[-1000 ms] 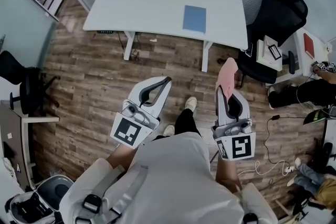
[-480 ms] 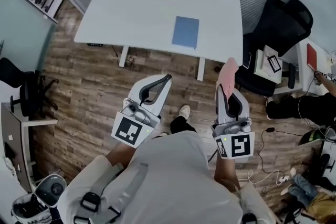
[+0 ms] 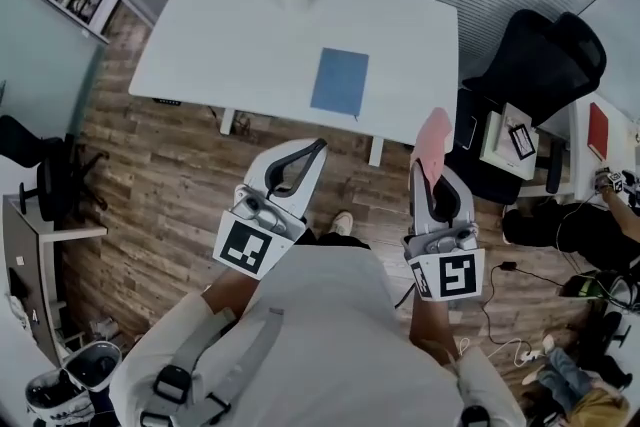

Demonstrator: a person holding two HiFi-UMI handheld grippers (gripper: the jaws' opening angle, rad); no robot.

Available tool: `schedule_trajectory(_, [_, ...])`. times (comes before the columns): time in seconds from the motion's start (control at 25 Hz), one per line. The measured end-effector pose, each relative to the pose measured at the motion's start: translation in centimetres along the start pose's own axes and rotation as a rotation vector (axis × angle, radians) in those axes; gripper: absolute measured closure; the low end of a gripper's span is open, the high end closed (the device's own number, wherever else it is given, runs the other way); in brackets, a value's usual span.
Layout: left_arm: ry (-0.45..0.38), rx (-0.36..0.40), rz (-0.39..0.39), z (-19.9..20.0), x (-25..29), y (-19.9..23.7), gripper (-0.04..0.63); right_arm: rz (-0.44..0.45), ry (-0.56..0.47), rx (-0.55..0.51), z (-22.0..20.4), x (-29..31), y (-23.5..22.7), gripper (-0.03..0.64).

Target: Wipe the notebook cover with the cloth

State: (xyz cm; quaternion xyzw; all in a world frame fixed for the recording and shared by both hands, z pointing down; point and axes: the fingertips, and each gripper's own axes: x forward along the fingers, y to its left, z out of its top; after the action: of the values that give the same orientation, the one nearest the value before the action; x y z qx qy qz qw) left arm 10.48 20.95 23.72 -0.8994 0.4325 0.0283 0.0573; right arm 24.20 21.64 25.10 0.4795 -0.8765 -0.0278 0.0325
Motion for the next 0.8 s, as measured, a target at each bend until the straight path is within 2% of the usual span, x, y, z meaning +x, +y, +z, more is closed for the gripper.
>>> schedule_trajectory(0.28, [0.053, -0.009, 0.044, -2.0, 2.7, 2.8, 0.594, 0.019, 0.019, 0.004, -1.1, 3.7, -2.3, 0.586])
schedule_trajectory(0.6, [0.025, -0.021, 0.035, -2.7, 6.2, 7.6, 0.594, 0.020, 0.021, 0.004, -1.7, 9.7, -3.7, 0.586])
schedule_trajectory(0.8, [0.010, -0.021, 0.029, -3.4, 8.3, 12.5, 0.594, 0.031, 0.018, -0.017, -1.4, 15.4, -3.8, 0.586])
